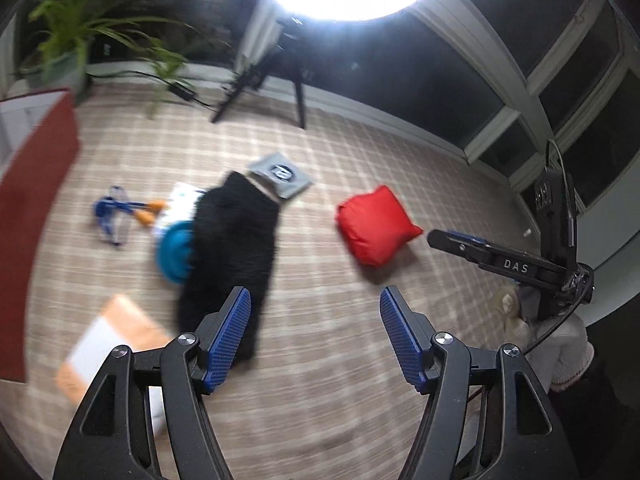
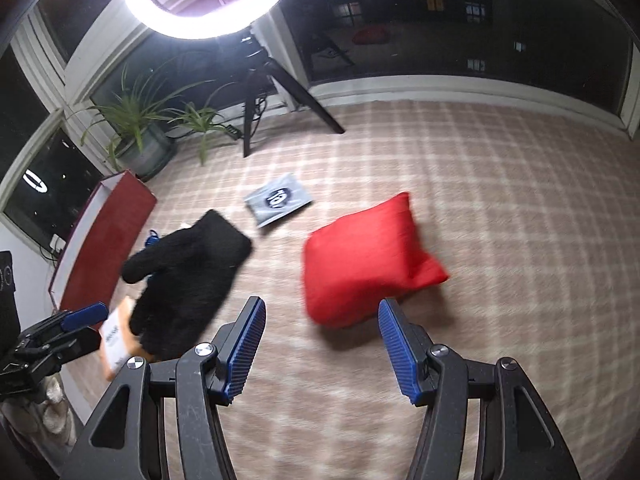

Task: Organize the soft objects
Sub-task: 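Close the left gripper on the red pouch while the right gripper also grips it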

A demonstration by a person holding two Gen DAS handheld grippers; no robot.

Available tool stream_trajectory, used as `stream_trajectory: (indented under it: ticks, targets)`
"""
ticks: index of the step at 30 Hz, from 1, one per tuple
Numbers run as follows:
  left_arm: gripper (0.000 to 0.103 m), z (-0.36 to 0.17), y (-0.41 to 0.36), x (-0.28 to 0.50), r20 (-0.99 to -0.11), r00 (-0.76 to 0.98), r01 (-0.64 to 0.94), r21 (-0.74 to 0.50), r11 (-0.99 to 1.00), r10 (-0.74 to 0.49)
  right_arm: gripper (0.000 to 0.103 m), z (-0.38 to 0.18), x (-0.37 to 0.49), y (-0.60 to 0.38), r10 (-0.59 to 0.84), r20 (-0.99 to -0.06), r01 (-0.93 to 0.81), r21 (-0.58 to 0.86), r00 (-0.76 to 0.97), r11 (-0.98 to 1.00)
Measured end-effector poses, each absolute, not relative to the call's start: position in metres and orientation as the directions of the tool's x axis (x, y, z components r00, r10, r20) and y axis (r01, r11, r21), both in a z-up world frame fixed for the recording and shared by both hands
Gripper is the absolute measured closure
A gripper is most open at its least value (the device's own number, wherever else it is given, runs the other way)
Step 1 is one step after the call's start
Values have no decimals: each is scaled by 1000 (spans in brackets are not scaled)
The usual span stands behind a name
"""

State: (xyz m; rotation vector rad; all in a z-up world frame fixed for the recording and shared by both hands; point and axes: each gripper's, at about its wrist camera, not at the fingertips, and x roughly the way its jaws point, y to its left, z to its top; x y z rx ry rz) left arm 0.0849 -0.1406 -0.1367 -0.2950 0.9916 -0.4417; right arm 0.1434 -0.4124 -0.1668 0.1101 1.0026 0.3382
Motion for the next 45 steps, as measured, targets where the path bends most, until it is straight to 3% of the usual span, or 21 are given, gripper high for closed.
stream_trajectory:
  ticks: [9,17,27,39,45]
  targets:
    - [36,-162,-208,117,-747,416,231,-464,855,-518,46,-177,185,-452,355,-789,-250,261,501,932]
    - [36,-195,-243,153,-760,354,194,-510,838,-545,45,-199,224,-456,388,-828,-291,286,404,913]
    - [36,-217,-257,178,-759,326,155,-545,824,-563,45,-224,249,-449,424,-870,-300,346,251,889]
    - [38,-225,-275,186,-755,289,208,-550,809,-588,46,-238,256,-439,443,-876,-315,374,188,872]
    - [41,-223,-286,187,-747,280,256,-547,797,-603,52,-240,255,-440,470,-864,-299,408,178,863]
